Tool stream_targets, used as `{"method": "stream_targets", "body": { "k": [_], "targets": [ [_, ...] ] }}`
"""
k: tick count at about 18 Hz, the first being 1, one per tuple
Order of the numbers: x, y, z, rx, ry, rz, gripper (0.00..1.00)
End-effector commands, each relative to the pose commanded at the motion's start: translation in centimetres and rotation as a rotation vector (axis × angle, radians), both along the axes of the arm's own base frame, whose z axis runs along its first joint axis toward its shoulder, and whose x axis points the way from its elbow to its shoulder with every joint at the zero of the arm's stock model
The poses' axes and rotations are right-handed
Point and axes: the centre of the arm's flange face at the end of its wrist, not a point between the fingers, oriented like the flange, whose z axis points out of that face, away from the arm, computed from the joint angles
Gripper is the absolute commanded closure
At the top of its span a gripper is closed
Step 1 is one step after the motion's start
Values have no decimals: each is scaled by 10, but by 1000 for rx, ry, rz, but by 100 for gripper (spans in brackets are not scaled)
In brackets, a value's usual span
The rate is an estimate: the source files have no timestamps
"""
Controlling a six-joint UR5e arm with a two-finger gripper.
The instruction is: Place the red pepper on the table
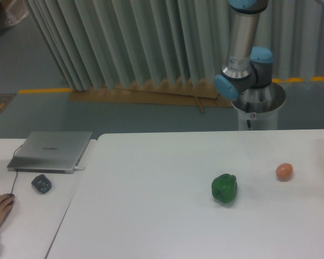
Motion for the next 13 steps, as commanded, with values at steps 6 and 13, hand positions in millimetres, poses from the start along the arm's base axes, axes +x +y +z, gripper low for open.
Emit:
{"method": "stream_targets", "body": {
  "k": [6, 13],
  "targets": [
    [91, 102, -19, -111, -5, -171, 77],
    [149, 175, -82, -222, -40, -262, 76]
  ]
}}
